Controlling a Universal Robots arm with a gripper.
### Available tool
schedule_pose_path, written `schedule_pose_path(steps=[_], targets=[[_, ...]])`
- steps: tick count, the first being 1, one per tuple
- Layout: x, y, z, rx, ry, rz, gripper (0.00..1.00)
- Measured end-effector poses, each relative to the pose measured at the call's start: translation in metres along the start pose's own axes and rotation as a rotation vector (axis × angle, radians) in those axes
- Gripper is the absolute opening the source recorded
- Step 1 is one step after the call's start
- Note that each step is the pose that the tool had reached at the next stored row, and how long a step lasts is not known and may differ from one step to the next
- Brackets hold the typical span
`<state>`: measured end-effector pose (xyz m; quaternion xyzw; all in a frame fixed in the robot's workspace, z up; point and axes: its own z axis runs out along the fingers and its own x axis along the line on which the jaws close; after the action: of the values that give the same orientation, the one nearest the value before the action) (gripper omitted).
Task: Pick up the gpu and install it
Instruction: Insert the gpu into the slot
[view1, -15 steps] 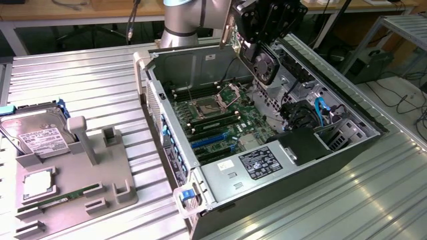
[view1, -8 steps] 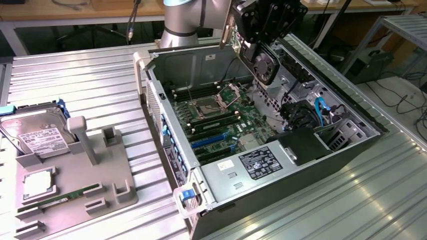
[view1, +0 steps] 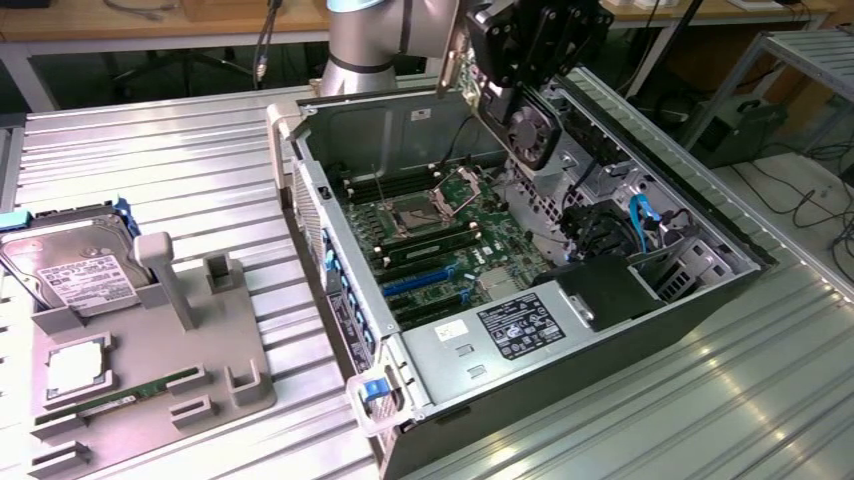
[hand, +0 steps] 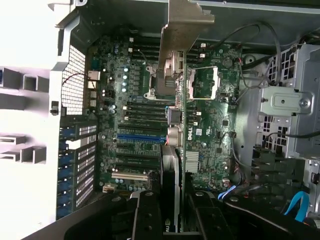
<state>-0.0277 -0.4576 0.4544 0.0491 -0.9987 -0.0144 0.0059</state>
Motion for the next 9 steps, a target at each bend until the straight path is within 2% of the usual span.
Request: schedule_pose_path(steps=[9], targets=[[0.0, 0.0, 0.0, 0.0014, 0.004, -0.135, 0.27]])
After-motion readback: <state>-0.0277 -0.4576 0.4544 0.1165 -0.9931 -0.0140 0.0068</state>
